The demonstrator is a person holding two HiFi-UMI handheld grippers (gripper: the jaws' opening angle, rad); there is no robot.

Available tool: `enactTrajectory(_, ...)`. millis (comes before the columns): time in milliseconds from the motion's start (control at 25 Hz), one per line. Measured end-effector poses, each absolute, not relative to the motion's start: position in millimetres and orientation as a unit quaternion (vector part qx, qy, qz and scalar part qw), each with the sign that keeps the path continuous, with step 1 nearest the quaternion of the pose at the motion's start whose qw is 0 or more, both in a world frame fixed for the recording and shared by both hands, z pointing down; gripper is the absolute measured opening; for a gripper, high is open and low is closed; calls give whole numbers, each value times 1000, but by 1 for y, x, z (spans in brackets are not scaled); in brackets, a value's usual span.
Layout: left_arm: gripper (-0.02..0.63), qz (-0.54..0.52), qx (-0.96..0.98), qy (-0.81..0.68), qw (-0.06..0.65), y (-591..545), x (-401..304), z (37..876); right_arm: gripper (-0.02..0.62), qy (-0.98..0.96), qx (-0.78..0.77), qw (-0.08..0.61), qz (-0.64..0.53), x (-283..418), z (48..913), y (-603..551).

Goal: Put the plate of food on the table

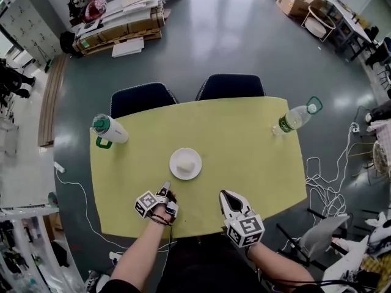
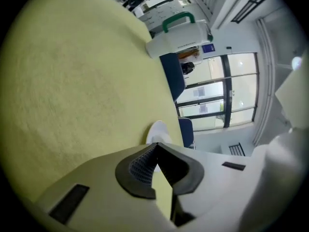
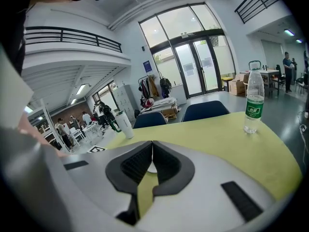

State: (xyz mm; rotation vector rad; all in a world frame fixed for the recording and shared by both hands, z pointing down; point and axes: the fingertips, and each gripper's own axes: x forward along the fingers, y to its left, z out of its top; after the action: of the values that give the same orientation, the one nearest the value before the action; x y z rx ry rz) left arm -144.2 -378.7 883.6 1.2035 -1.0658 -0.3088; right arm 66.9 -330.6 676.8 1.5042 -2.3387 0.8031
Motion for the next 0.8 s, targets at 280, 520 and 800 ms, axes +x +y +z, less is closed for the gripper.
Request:
enactTrajectory(280, 8, -86, 700, -454, 544, -383, -141, 786, 14, -816, 505, 108, 259, 60, 656, -341)
enactTrajectory(520, 8, -10, 803, -448, 392, -368, -145, 696, 14, -830, 493, 88, 245, 43, 623, -349)
enactTrajectory(800, 8, 74, 867, -442, 220, -339, -129, 619, 12, -840, 482, 92, 230, 34, 599, -349)
